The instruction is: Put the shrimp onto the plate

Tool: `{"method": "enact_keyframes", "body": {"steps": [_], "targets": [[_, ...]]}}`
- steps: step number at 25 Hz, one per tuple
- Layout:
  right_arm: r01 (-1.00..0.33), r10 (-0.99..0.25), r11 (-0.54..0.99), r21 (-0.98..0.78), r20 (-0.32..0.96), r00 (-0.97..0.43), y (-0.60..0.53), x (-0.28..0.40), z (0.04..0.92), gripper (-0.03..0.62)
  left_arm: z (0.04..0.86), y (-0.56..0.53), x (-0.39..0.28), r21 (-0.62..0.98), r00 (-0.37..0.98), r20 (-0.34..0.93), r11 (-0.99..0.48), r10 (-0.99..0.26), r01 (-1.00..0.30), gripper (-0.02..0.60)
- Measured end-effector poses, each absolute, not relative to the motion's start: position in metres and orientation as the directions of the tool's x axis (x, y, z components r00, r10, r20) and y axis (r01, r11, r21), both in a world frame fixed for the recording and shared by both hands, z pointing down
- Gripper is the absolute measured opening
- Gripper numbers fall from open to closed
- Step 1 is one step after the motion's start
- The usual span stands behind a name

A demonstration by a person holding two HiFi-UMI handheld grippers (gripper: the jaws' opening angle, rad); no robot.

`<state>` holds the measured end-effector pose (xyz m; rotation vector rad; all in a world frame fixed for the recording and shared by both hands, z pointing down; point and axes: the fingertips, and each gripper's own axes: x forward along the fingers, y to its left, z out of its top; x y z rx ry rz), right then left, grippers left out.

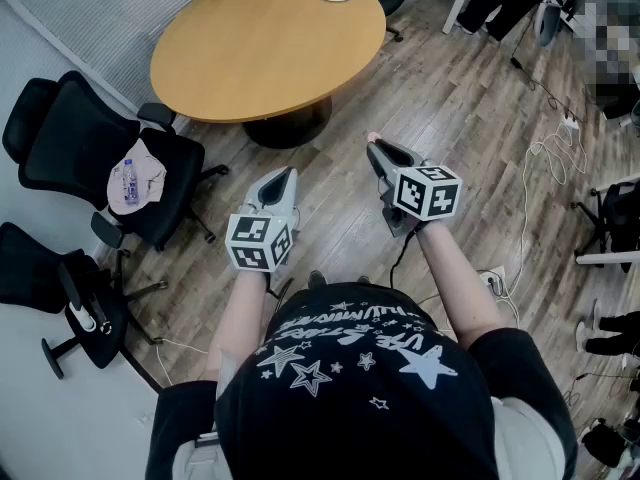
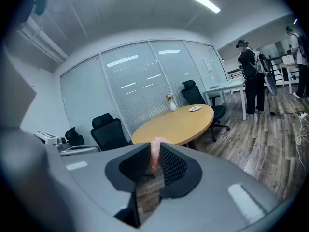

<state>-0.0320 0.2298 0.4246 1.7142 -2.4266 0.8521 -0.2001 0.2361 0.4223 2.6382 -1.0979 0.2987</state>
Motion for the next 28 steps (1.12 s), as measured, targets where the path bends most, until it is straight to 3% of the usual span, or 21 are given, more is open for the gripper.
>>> {"method": "enact_keyframes", "body": {"steps": [28], "targets": [[-0.889, -0.890, 0.138, -0.436, 0.340, -0.305, 0.222, -0.071, 0.438, 0.064, 0.444, 0.209, -0.249, 0.224, 0.747, 0.291, -0.716, -0.598, -0.661, 0.002]]}}
